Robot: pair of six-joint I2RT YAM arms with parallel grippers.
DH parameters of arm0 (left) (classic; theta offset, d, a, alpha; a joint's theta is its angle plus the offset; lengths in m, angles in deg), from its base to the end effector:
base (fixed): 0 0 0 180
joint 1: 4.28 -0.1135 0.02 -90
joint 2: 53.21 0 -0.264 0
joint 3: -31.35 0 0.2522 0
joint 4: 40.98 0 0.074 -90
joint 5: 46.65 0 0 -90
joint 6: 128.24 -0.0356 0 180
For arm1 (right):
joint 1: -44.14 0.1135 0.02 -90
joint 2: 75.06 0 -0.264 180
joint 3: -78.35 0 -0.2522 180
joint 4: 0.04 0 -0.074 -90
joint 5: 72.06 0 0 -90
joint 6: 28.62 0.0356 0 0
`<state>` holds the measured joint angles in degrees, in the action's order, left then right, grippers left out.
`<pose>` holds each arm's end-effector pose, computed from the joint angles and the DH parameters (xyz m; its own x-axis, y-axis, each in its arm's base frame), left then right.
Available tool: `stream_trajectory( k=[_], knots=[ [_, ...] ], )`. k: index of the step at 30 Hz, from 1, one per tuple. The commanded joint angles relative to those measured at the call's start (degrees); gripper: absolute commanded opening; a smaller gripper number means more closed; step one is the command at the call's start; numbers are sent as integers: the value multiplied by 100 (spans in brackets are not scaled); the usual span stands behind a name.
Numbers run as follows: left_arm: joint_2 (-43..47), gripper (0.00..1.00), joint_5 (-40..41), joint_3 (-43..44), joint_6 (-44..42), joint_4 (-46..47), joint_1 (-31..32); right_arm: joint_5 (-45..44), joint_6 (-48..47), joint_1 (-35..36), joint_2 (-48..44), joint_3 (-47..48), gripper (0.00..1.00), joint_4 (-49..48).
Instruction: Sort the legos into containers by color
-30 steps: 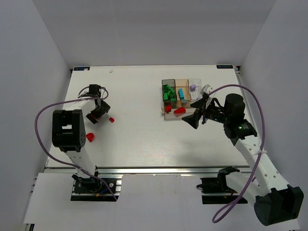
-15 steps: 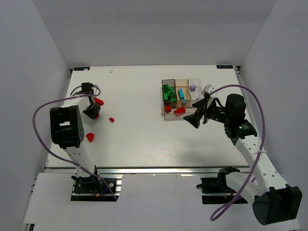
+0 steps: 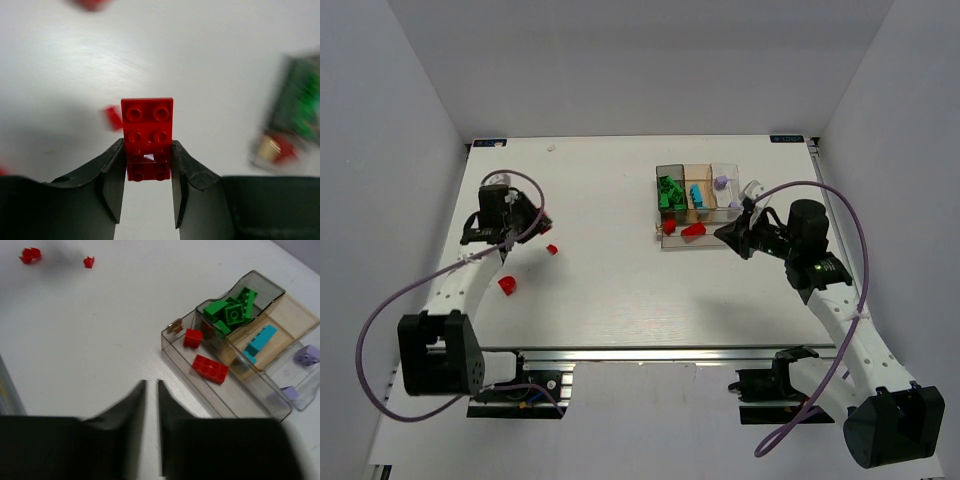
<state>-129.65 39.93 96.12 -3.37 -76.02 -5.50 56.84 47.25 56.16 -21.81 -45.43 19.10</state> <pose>0.2802 0.0038 0.2394 -0.6083 -0.5838 -0.5378 -0.3999 0.8107 -0.4276 0.2023 0.0659 0.3098 -0.0806 -0.2114 -0.9741 -0.7957 0.6022 -0.0649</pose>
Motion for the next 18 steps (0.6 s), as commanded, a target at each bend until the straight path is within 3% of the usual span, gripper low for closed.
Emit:
stream_trajectory(
  k=[1,3,7,13,18],
  knots=[
    [368,0,-2806,-266,-780,1537,454,-233,-108,-32,-8,26,0,-301],
    [114,0,-3181,-56,-1060,1618,981,-443,-99,-32,9,17,0,-328],
    [-537,0,-3122,401,-1641,1592,1947,-725,-99,-93,27,-18,0,-380],
    [-1627,0,-2085,1657,-2520,1241,3160,-708,-99,-226,132,-36,0,-381],
    [-2383,0,-1356,2580,-2845,1117,3610,-594,-99,-410,238,-36,0,-354]
  ],
)
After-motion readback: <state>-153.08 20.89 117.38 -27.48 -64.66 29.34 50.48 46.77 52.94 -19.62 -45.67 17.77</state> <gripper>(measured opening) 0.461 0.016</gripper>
